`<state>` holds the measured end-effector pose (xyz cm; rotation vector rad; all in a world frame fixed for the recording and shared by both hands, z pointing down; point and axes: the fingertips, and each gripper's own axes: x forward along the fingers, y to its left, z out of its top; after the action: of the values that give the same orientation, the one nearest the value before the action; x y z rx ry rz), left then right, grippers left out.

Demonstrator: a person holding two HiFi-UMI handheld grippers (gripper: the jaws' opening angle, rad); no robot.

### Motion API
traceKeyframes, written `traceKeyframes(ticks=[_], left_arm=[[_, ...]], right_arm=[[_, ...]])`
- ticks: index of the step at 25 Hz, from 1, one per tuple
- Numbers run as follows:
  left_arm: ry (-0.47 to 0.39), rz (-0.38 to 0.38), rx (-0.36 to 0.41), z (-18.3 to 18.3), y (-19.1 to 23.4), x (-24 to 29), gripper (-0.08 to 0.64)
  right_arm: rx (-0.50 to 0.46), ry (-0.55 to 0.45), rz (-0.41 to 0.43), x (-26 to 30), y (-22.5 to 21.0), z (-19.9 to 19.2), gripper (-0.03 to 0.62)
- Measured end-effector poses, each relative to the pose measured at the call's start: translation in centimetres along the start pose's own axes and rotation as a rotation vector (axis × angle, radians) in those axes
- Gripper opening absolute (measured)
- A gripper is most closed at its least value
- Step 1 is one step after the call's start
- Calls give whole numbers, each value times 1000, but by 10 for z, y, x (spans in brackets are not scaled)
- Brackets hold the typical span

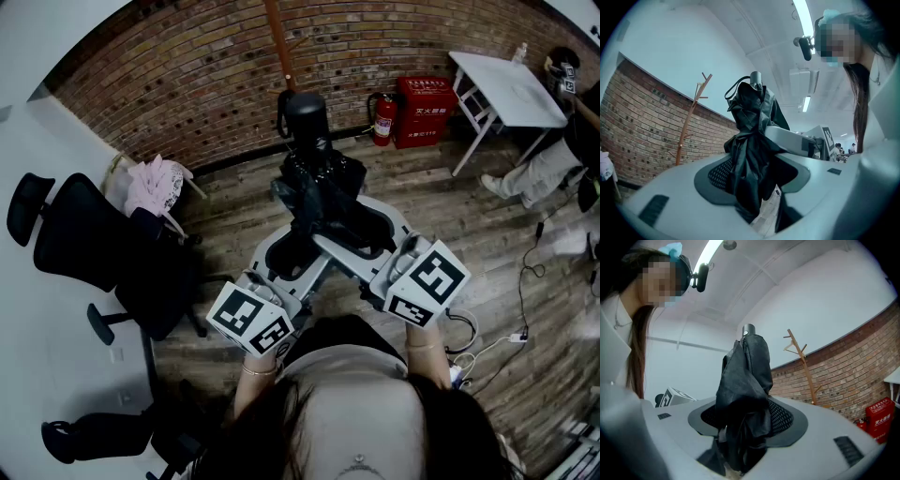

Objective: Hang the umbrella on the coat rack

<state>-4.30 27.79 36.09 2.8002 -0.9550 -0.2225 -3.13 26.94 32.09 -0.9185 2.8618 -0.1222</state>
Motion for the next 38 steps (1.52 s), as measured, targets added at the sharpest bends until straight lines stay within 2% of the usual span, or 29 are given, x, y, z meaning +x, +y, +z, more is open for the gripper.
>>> traceKeyframes(ticks=[10,21,29,38], left_arm=[[-8,10,7,-7,-3,19,227],[-17,71,22,-8,-4,70,227],[-14,82,37,-5,14,92,227],[-19,57,31,-2,59,122,227]], right_arm=[[-8,2,13,-9,-18,-1,270],[-2,4,78,-24,-65,10,270],[9,-14,88,-12,-92,13,270],[-5,-10,63,22,-134,11,270]])
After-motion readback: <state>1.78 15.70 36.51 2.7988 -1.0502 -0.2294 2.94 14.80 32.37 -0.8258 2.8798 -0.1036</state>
